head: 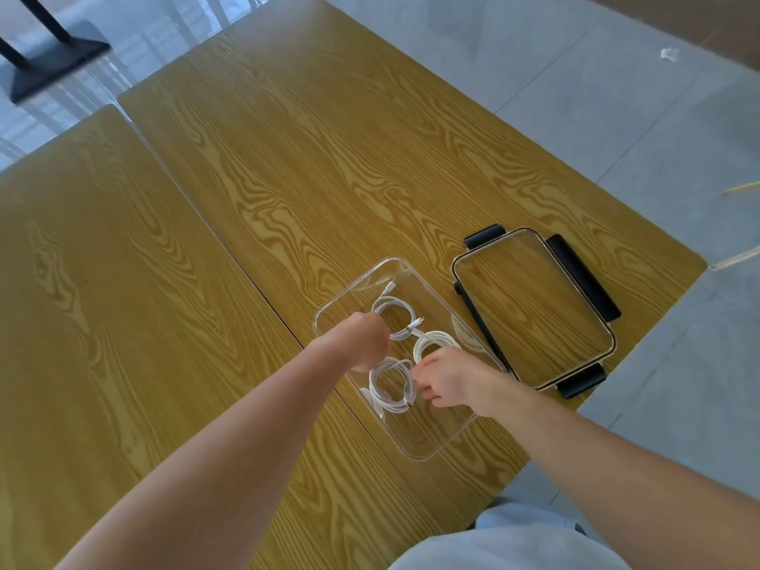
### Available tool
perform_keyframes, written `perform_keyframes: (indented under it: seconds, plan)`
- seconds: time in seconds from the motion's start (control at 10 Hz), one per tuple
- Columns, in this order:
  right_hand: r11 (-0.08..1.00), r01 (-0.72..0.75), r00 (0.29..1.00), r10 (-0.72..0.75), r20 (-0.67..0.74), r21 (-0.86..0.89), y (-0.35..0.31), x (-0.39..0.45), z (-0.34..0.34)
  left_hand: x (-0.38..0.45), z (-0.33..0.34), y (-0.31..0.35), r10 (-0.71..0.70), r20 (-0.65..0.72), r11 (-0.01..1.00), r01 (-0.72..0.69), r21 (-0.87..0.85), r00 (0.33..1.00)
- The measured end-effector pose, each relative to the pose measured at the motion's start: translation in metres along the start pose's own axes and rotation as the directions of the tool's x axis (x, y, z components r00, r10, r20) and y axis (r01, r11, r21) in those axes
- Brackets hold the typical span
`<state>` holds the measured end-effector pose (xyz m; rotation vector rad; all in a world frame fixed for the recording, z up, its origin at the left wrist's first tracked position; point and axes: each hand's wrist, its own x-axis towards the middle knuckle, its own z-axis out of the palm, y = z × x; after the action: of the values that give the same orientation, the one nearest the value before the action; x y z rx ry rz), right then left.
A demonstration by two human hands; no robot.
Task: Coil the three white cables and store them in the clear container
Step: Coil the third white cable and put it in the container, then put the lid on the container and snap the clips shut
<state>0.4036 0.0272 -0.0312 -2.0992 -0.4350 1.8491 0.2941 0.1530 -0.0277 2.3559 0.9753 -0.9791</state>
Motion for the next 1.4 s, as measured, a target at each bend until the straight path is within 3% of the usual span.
perform_keyframes:
  seconds: [0.2,0.3,0.4,0.5,0.6,0.7,1.1,1.4]
  plan:
    - [0.986,0.079,0.995,-0.086,0.041,0.145,0.001,-0.024,-0.013,-0.019,-0.008,-0.005,-0.016,-0.047,0.945,0.0,-0.326,0.999]
    - [0.956,0.125,0.985,-0.151,0.081,0.265,0.006,-0.037,-0.023,-0.035,-0.014,-0.012,-0.057,-0.065,0.785,0.004,-0.62,0.996]
    - [0.907,0.188,0.974,-0.223,0.049,0.376,0.017,-0.054,-0.036,-0.054,-0.023,-0.013,-0.075,-0.072,0.56,-0.018,-0.828,0.995]
    - [0.814,0.236,0.964,-0.264,-0.024,0.531,0.03,-0.073,-0.051,-0.072,-0.035,-0.009,-0.079,-0.088,0.341,-0.056,-0.938,0.993]
    - [0.673,0.26,0.959,-0.263,-0.104,0.693,0.046,-0.088,-0.069,-0.08,-0.043,0.0,-0.082,-0.106,0.186,-0.089,-0.978,0.991]
    - [0.558,0.281,0.952,-0.264,-0.155,0.781,0.058,-0.098,-0.087,-0.081,-0.051,0.014,-0.068,-0.109,0.109,-0.102,-0.989,0.992]
    - [0.382,0.313,0.949,-0.141,-0.28,0.869,0.118,-0.091,-0.154,-0.03,-0.085,0.079,-0.065,-0.088,0.145,-0.078,-0.986,0.994]
    - [0.288,0.272,0.961,-0.028,-0.276,0.918,0.164,-0.066,-0.191,0.042,-0.109,0.11,-0.114,-0.041,0.303,-0.004,-0.953,0.993]
